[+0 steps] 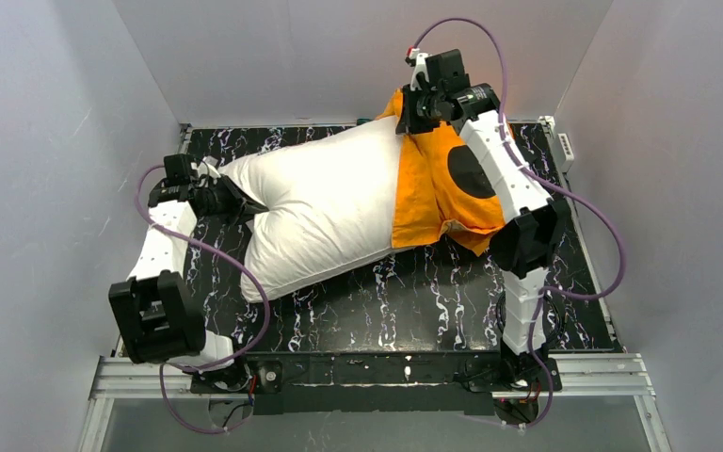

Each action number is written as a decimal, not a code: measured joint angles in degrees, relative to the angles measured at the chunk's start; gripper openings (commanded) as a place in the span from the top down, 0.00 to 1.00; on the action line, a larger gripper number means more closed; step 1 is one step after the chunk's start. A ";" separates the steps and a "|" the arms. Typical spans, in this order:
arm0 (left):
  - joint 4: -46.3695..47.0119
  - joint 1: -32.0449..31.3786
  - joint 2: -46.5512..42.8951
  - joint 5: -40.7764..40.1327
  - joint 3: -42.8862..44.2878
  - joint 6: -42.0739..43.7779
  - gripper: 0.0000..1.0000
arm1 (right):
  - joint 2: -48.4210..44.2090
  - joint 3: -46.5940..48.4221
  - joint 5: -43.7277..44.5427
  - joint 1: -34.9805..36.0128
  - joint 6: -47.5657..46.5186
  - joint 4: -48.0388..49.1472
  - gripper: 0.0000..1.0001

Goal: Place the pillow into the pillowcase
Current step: Stuff the pillow into the pillowcase.

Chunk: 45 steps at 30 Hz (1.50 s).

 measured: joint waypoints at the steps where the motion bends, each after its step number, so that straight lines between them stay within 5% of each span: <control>1: 0.52 -0.02 1.14 1.38 0.07 -0.33 0.98 | -1.27 -0.68 -1.11 -0.04 0.50 1.07 0.99; 10: 7.21 -7.50 7.19 5.27 4.35 -5.51 1.00 | -15.23 -15.50 -16.74 1.68 6.62 12.98 0.99; 17: 16.28 -17.84 9.53 1.14 7.21 -14.29 1.00 | -12.44 -36.39 -29.53 8.28 29.53 38.95 0.99; 23: 14.75 -18.47 8.17 -3.30 7.21 -13.97 0.93 | -10.93 -32.37 -29.09 7.54 27.15 30.45 0.98; 31: 4.44 -16.46 -3.21 -12.07 6.19 -4.85 0.38 | -11.76 -17.68 -15.02 4.59 11.28 7.13 0.26; 34: 1.97 -12.92 -8.50 -14.60 4.52 -2.47 0.05 | -13.66 -16.83 -8.46 3.98 6.91 3.52 0.12; 41: 0.46 -5.99 -13.07 -18.99 2.80 1.07 0.02 | -13.79 -14.01 0.22 0.63 2.38 0.61 0.02; 45: 0.48 -5.09 -11.76 -18.47 2.82 2.10 0.02 | -7.69 -4.85 1.27 -1.09 2.23 0.46 0.02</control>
